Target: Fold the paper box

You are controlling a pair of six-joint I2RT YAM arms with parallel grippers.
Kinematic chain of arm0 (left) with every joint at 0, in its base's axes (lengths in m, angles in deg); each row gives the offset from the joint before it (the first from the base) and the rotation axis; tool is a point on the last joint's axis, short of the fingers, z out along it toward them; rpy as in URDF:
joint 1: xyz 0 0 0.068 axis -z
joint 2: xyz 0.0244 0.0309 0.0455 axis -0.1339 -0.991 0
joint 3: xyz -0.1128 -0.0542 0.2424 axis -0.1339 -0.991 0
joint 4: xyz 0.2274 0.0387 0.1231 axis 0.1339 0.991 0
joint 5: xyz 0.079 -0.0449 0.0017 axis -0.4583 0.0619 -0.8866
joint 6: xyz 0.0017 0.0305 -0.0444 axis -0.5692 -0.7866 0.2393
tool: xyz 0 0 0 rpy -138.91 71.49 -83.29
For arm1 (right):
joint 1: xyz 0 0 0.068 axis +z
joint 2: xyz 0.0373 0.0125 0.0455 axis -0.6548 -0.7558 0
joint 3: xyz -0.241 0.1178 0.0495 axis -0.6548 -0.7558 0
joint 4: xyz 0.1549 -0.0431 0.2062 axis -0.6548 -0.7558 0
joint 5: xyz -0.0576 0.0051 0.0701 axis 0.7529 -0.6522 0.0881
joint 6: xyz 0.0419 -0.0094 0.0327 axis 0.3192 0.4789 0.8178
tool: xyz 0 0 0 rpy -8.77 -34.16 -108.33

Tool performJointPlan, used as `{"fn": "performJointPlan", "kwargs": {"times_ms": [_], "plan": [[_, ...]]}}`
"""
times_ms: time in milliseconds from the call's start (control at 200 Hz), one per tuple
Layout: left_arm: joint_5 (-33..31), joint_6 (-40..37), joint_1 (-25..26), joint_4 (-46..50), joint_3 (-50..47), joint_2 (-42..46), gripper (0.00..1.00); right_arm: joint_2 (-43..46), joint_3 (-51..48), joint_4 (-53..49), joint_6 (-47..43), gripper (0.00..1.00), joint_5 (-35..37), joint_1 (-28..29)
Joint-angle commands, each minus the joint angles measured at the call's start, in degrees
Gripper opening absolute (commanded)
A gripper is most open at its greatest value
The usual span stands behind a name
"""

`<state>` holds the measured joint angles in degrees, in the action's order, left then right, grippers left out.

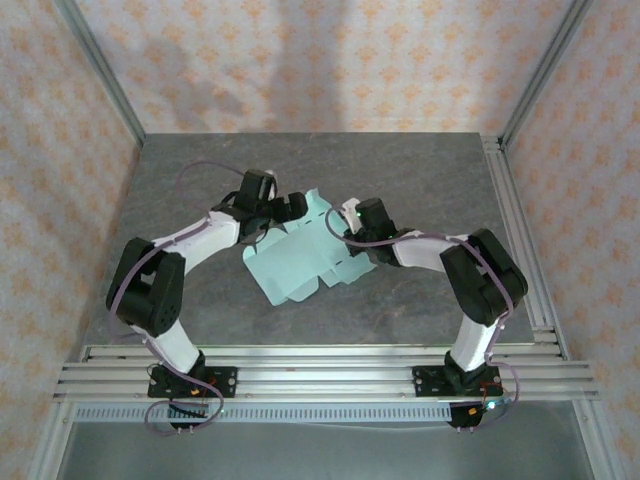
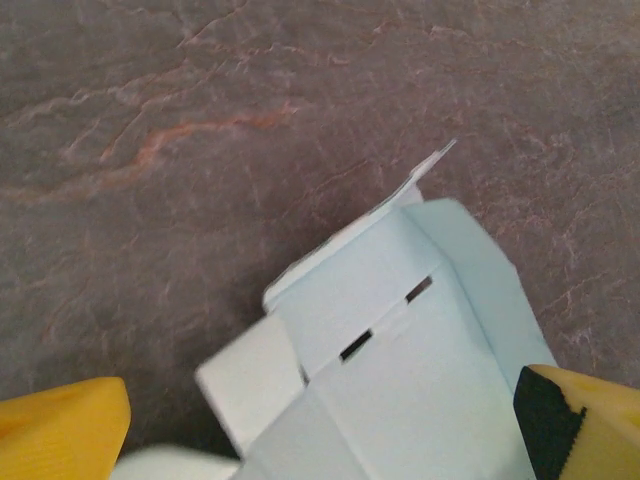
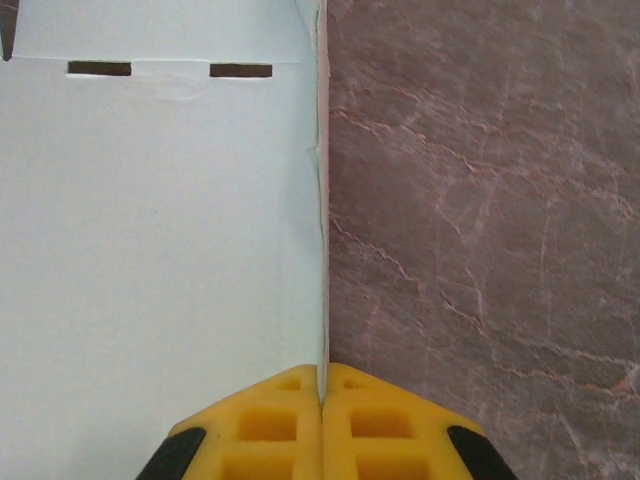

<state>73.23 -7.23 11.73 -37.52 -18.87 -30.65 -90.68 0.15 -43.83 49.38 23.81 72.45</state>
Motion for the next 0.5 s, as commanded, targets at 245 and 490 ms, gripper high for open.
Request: {"fn": "performJointPlan", "kwargs": {"times_ms": [245,490], "plan": [[0.6,-8.3,-1.6,6.2,7.0,-6.7,0.99,2.3,-0.6,3.9,-1.9,0.00,-0.2,0.1],[7.4,-6.2,-1.6,3.1,8.2,-10.3,0.94,1.4,0.2,3.0,-1.8,0.00,-1.6,0.1]]}}
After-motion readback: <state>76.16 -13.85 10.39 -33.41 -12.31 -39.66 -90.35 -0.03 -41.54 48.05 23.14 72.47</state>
